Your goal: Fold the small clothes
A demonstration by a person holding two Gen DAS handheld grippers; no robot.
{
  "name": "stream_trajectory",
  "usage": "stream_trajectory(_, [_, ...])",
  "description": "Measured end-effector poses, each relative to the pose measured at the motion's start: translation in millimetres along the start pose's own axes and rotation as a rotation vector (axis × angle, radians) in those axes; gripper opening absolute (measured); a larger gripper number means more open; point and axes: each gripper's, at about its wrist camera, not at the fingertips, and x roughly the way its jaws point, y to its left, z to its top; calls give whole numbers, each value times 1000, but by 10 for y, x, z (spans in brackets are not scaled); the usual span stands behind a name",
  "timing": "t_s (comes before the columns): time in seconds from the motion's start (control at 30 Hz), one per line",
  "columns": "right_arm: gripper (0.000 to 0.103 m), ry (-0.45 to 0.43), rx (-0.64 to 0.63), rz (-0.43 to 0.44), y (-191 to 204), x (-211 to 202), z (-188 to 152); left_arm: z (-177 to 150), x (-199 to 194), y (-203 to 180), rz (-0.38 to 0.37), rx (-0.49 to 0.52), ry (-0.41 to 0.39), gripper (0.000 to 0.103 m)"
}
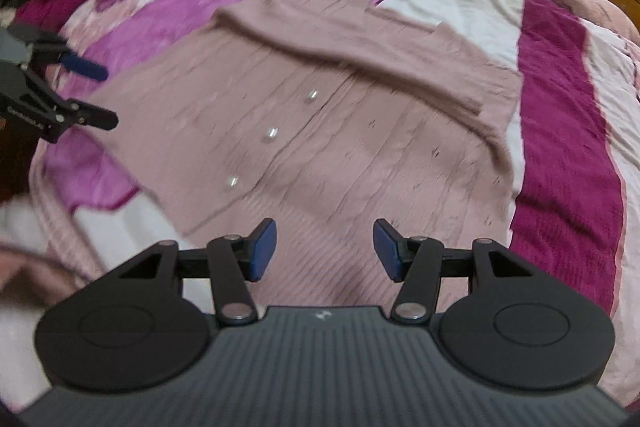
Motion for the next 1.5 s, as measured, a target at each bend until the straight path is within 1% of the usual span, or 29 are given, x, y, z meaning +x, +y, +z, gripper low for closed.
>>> stream_trajectory(0.2, [56, 83, -77, 12, 99, -5, -104, -129, 11, -49, -44, 105, 58, 82])
stream_trajectory(0.23, [56, 101, -97, 12, 130, 12, -125, -148, 44, -63, -33, 129, 73, 82])
stream_trajectory(0.33, [57, 140, -145, 17, 188, 76, -168, -217, 174, -109, 35, 195, 101, 83])
stream_trajectory(0.37, [61, 148, -163, 19, 213, 90, -180, -227, 201, -114, 43, 200, 98, 85])
stream_trajectory(0.43, [64, 148, -198, 24, 240, 85, -183, -216, 234, -117, 58, 199, 88, 87])
stream_trajectory(0.5, [65, 143, -223, 12, 248, 86, -173, -193, 253, -106, 64, 201, 71, 88])
stream_trajectory(0.6, [65, 140, -221, -41, 218, 130, -147, -145, 273, -68, 61, 178, 51, 88])
stream_trajectory(0.67, [65, 144, -218, -77, 194, 172, -137, -101, 279, -39, 73, 160, 38, 88])
stream_trajectory(0.77, [65, 154, -229, -74, 186, 202, -144, -61, 309, -15, 109, 165, 30, 88])
stream_trajectory(0.87, [65, 177, -285, -62, 211, 150, -159, -68, 374, -10, 169, 197, 50, 88])
stream_trajectory(0.93, [65, 196, -331, -43, 221, 91, -178, -88, 372, 3, 166, 207, 44, 88])
stream_trajectory(1.03, [65, 210, -351, -33, 202, 104, -182, -100, 400, 21, 160, 213, 36, 88])
stream_trajectory(1.1, [69, 201, -347, -55, 201, 178, -173, -99, 446, 26, 159, 204, 32, 88])
stream_trajectory(1.13, [74, 186, -344, -84, 209, 225, -171, -101, 474, 31, 158, 198, 30, 88])
stream_trajectory(1.17, [76, 179, -342, -100, 216, 264, -171, -102, 498, 39, 157, 191, 28, 88])
stream_trajectory(1.23, [76, 163, -335, -122, 216, 327, -164, -125, 525, 35, 159, 188, 23, 88])
stream_trajectory(1.4, [76, 93, -317, -194, 202, 373, -135, -196, 518, -12, 177, 229, -12, 88])
stream_trajectory(1.5, [75, 72, -284, -196, 181, 385, -140, -193, 541, -54, 202, 243, -25, 88])
